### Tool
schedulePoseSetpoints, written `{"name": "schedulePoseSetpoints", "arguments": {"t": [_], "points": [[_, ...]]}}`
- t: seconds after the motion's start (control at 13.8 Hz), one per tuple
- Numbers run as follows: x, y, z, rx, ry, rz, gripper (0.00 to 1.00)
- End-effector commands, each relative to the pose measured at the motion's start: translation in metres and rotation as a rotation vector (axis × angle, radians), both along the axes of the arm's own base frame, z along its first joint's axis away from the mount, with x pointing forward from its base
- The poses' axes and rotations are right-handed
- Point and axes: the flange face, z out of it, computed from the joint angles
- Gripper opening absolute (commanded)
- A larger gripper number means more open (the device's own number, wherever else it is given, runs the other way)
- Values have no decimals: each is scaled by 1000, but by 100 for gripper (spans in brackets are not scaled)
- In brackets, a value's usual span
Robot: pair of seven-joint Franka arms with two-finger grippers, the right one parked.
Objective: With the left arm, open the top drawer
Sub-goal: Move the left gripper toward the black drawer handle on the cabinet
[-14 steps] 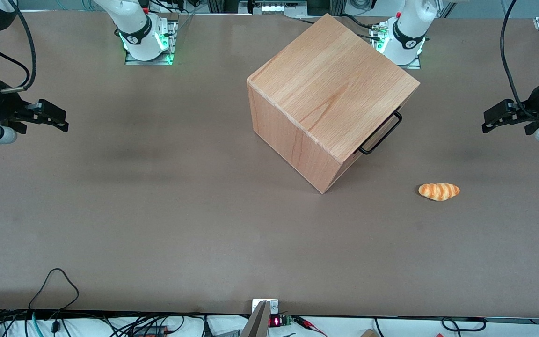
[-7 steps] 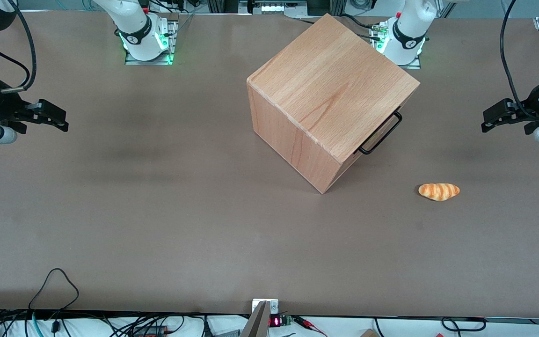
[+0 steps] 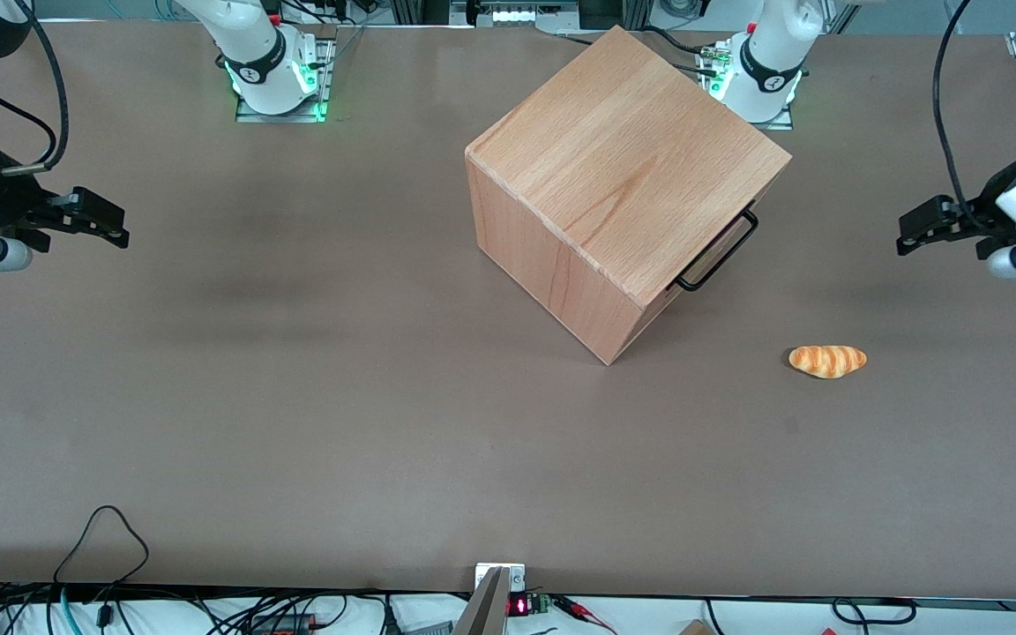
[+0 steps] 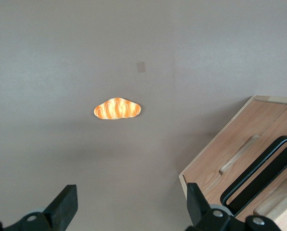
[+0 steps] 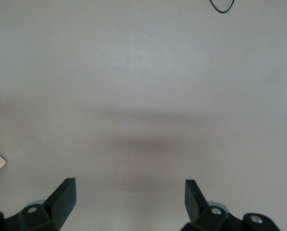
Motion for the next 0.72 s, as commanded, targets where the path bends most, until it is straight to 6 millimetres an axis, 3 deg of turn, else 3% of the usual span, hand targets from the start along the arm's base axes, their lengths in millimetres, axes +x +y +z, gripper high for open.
{"name": "schedulePoseSetpoints", "arguments": {"t": [0.0,0.36,0.65], "points": [[6,-24,-21,-7,27,-57,100],[8,-66,-74,-54,30,-254,100],[5,-97,-102,-92,39,-321,100]]}}
